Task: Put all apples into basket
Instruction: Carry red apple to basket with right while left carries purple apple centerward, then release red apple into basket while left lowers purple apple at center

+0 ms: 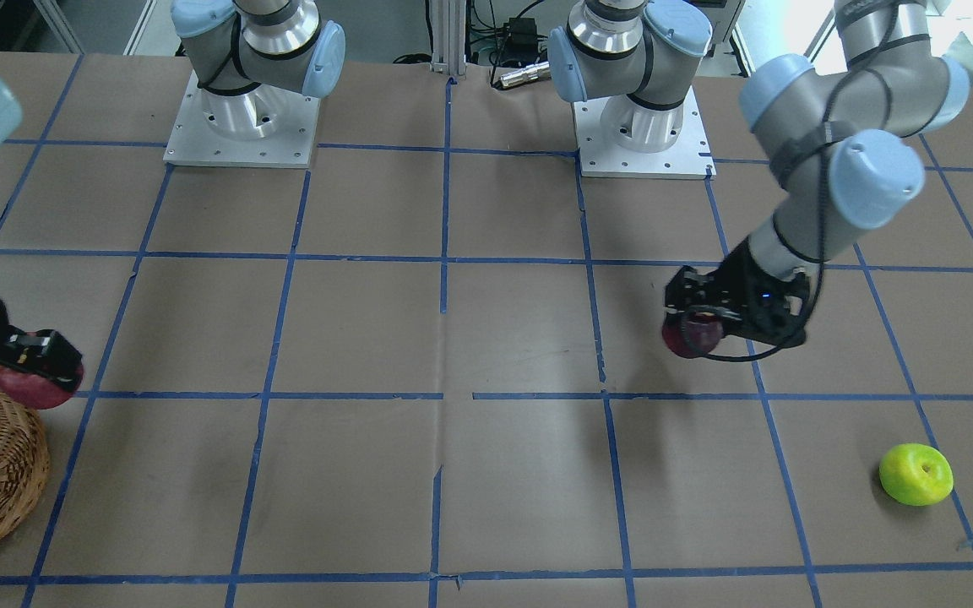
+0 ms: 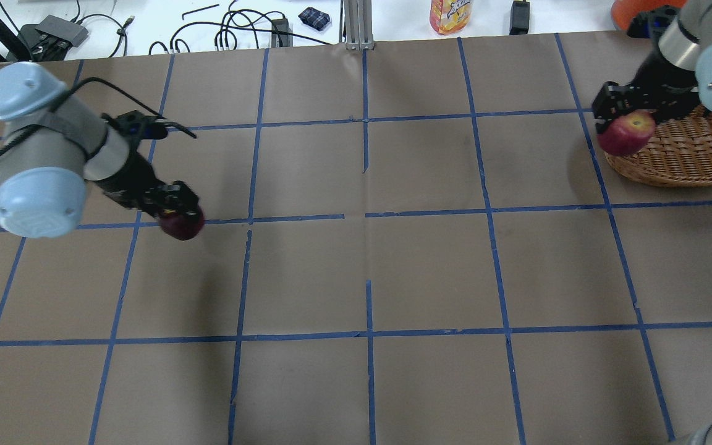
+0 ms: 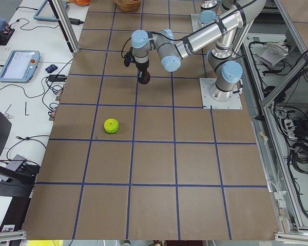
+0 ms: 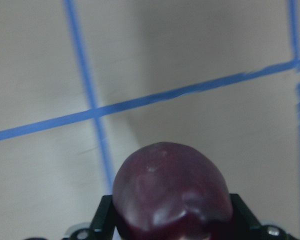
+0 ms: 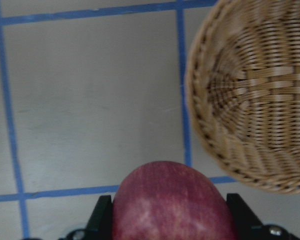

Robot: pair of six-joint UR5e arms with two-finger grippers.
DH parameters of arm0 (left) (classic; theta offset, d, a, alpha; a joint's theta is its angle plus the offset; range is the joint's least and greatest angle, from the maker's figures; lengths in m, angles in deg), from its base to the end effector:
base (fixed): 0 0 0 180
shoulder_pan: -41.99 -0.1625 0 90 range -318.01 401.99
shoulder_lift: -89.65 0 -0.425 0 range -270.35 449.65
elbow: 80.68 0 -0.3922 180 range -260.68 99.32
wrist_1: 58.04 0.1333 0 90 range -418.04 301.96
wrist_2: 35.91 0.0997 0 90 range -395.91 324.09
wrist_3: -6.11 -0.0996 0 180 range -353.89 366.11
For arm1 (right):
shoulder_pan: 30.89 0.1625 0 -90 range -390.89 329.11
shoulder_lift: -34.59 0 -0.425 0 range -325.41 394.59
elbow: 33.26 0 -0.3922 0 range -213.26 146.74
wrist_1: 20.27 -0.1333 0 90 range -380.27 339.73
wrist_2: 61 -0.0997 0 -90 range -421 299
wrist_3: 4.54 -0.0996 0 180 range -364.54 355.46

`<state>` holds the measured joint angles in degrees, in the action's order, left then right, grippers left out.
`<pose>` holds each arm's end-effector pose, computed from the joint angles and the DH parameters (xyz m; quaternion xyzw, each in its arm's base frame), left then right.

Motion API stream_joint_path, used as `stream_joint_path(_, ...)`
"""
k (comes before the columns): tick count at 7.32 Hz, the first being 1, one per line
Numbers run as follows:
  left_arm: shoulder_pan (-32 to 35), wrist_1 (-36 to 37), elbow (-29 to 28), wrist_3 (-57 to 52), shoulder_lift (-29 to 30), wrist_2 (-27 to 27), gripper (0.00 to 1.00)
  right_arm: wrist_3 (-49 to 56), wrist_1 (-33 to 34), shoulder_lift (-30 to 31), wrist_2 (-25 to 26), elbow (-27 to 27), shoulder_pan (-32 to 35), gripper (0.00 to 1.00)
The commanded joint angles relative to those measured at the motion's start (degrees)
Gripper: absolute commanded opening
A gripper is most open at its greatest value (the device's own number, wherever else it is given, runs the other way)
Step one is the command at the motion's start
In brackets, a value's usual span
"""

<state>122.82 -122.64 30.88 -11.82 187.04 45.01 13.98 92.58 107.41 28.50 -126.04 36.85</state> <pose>-0.0688 -0.5087 0.2898 -0.0737 -0.9937 -0.0115 0.0841 -0.1026 -0.6050 0.3402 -0.0325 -0.9991 0.0252 0.0047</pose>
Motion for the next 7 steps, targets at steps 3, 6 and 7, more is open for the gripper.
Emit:
stream_joint_path(3, 28.7, 17.0, -3.3, 39.1, 7.8, -2.8, 0.0, 18.8, 0.8, -14.9, -2.8, 11.3, -16.5, 0.58)
stream_joint_path(6, 31.2, 19.2, -3.3, 42.3, 13.3, -2.6, 0.01, 24.9, -2.5, -24.8, -4.2, 26.3, -17.2, 0.64)
stream_joint_path(7, 31.5, 19.4, -3.3, 42.2, 14.0, -1.1, 0.81, 24.9, -5.2, -26.3, -4.2, 28.6, -17.2, 0.73)
